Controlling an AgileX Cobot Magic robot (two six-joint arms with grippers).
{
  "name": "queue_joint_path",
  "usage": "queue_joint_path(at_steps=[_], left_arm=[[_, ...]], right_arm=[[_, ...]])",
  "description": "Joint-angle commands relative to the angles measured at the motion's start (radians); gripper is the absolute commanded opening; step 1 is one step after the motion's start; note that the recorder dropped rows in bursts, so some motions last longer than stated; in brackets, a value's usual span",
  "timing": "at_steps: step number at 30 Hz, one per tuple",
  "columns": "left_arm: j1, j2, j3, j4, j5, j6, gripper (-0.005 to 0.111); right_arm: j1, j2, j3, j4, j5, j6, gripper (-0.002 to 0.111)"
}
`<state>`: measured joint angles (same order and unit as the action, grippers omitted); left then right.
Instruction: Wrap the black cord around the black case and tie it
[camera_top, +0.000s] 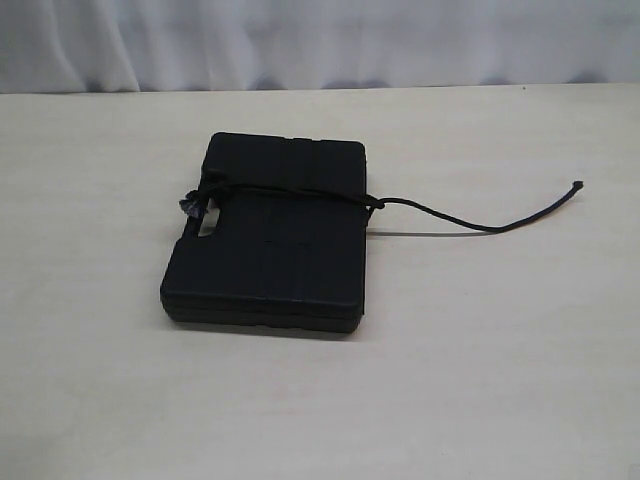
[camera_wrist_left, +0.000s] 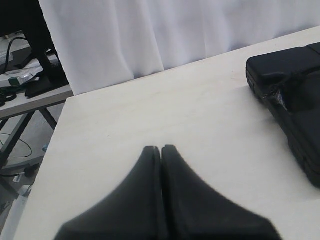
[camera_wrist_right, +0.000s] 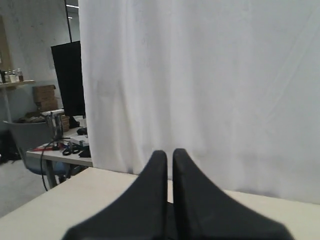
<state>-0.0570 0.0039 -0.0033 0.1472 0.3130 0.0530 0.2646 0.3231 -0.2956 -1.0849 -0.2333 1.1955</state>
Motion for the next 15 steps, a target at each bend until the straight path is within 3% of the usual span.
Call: queue_joint_path(at_steps=[1,4,15], left_arm=[[0.004,-0.004,0.003,-0.01,-0.002,-0.005,0.0],[0.004,-0.004,0.003,-0.01,-0.002,-0.005,0.0],[0.004,-0.004,0.003,-0.01,-0.002,-0.005,0.0]], right_arm=[[0.004,-0.028,0.067,0.357,-0.005,0.004,0.004],[0.004,-0.091,0.121,0.593,0.011,0.004,0.004],[0.004,-0.323,0.266,0.972,0.037,0.004,0.004]])
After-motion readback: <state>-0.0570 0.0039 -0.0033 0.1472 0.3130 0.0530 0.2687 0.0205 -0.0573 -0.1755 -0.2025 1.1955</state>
